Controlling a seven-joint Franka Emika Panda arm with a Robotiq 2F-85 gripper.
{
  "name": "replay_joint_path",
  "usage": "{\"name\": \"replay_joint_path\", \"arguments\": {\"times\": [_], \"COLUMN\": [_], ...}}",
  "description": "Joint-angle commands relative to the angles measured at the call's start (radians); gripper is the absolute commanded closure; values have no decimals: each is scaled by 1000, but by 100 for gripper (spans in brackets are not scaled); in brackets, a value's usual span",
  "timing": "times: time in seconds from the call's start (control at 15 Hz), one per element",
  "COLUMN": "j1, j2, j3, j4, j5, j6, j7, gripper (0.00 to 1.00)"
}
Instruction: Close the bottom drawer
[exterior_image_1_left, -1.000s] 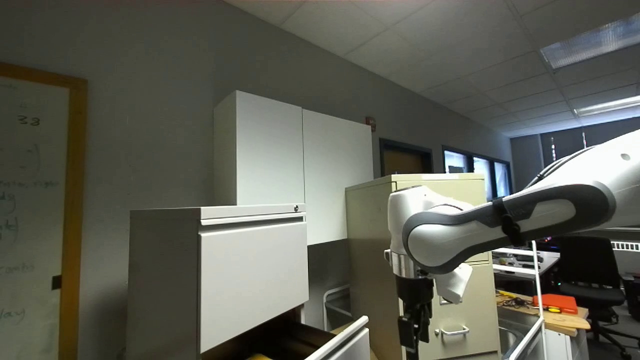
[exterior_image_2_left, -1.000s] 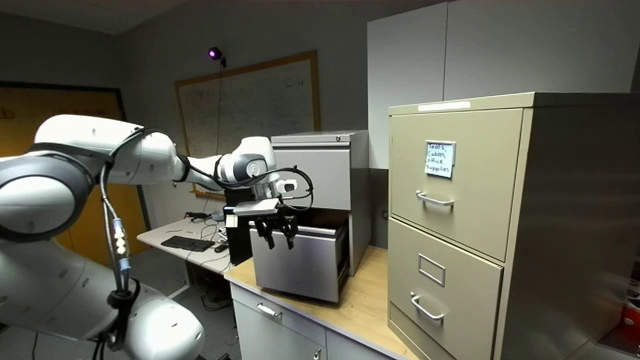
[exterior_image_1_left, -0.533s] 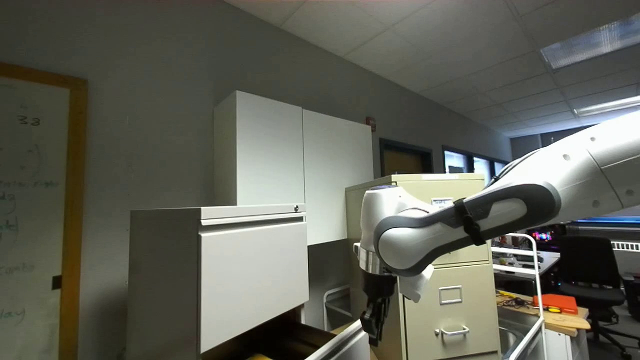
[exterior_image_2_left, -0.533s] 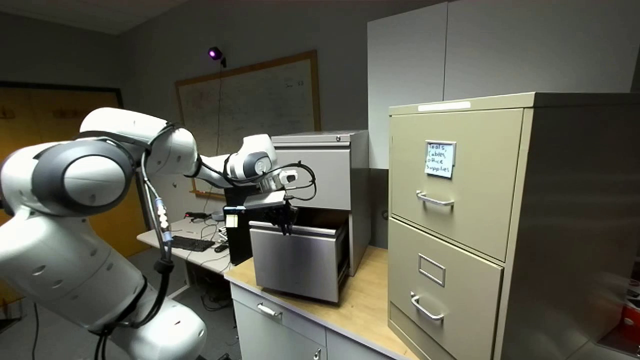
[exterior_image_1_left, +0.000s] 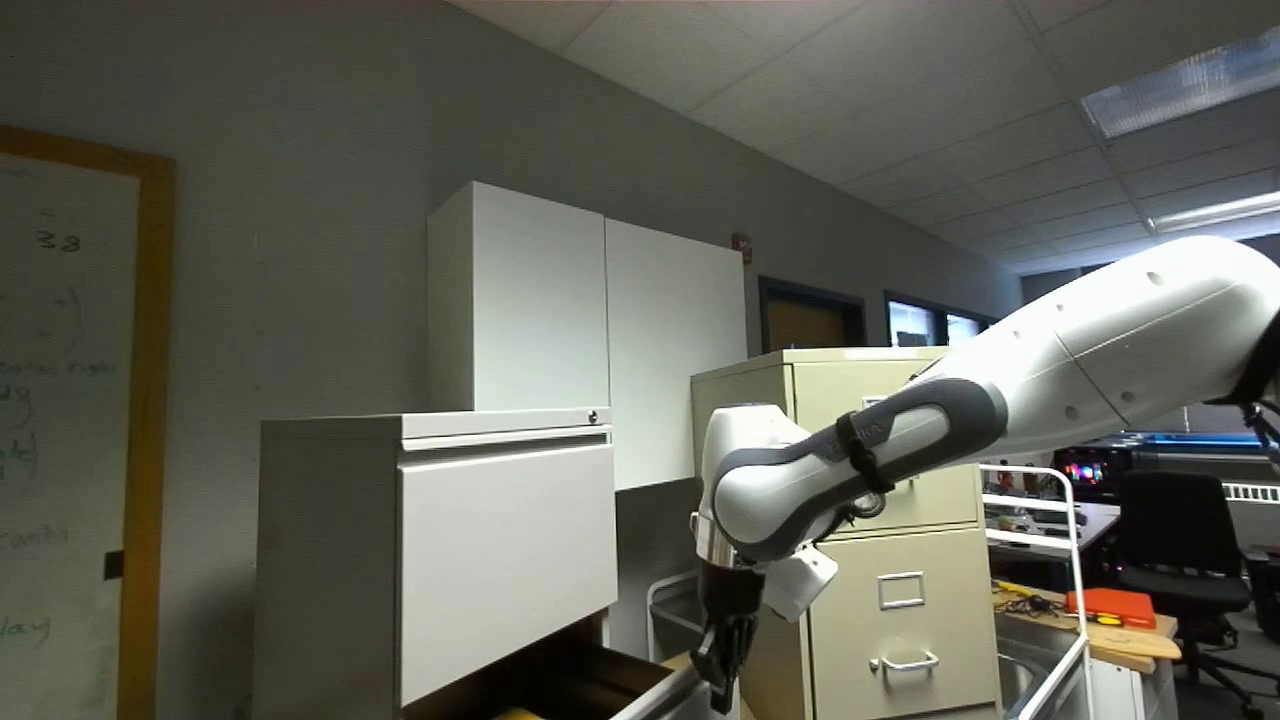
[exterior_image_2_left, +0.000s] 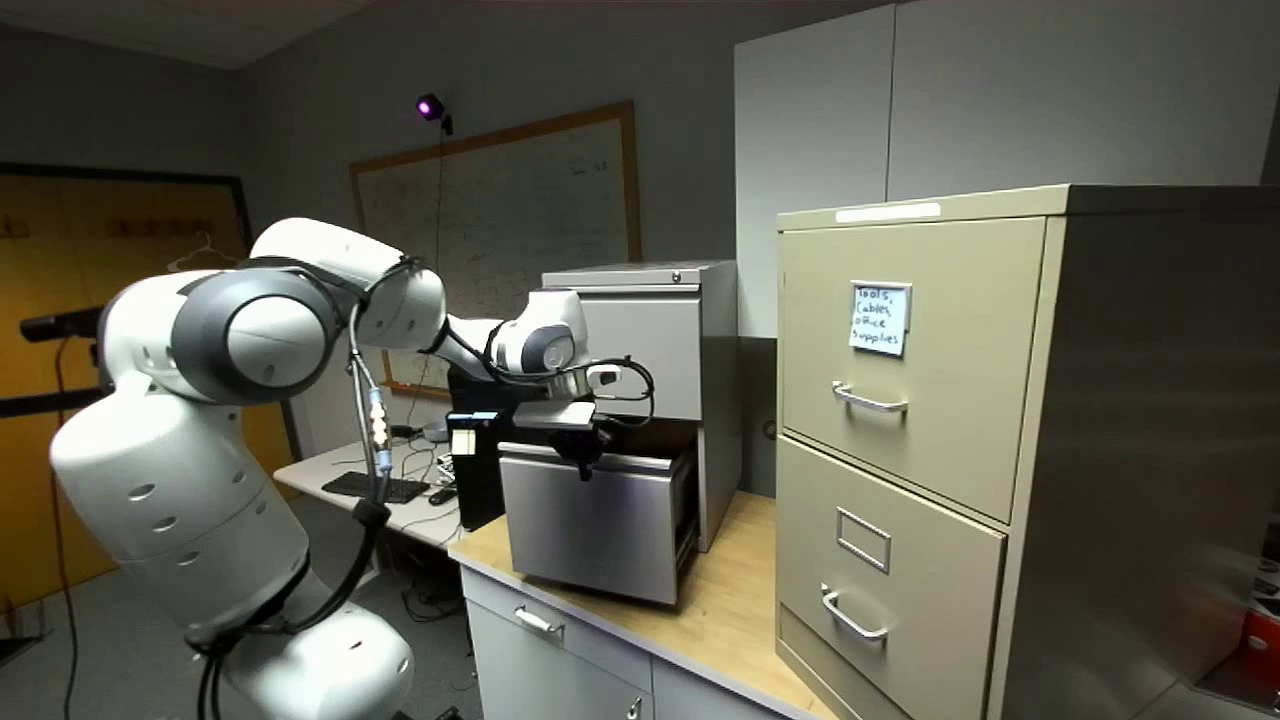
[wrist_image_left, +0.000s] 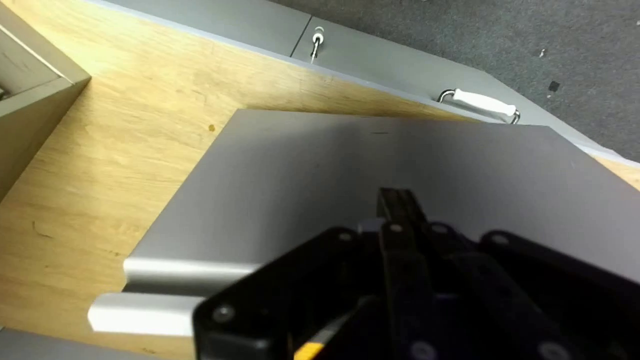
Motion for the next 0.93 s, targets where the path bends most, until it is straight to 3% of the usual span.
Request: {"name": "replay_joint_path", "arguments": {"times": [0.0,0.53,0.87], "j1": [10,8,-18], "j2": [92,226,319], "j3": [-18,-10,-20], "j4": [70,275,363], "j5": [59,130,234], "j6": [13,48,71], "j7": [-50,-149,-249], "gripper": [100,100,100]}}
